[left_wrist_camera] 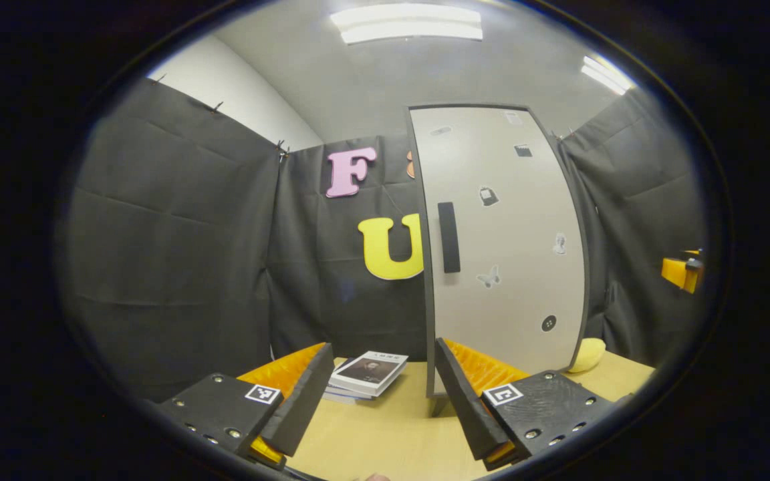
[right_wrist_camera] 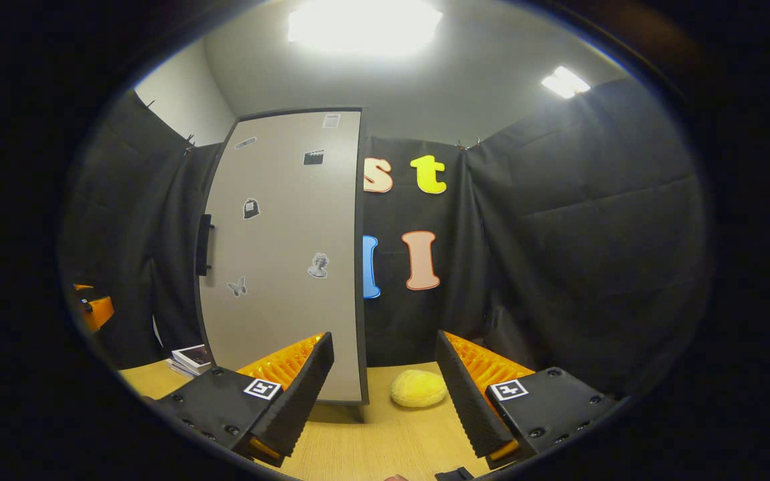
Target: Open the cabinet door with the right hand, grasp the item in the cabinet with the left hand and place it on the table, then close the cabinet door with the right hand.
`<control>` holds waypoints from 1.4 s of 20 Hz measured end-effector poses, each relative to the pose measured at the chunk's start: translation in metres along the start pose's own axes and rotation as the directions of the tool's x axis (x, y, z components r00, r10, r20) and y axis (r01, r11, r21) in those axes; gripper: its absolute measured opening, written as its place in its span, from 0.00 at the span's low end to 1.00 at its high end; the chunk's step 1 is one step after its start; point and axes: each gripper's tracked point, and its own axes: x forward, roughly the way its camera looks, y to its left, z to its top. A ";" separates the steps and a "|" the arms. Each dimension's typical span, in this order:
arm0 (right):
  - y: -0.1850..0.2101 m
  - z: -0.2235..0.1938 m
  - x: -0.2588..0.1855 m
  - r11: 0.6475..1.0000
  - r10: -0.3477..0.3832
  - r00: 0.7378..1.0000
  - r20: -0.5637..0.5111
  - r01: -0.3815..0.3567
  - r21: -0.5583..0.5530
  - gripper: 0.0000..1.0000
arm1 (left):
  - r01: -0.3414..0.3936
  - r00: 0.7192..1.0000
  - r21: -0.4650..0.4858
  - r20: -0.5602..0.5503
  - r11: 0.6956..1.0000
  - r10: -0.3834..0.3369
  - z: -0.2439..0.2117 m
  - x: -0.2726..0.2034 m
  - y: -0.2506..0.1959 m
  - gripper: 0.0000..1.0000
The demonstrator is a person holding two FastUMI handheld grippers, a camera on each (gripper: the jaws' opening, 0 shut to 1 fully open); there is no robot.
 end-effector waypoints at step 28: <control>0.238 0.093 0.104 0.932 0.349 0.936 0.042 -0.351 0.090 0.97 | -0.219 0.976 0.082 0.000 0.972 0.220 -0.019 -0.031 0.147 0.92</control>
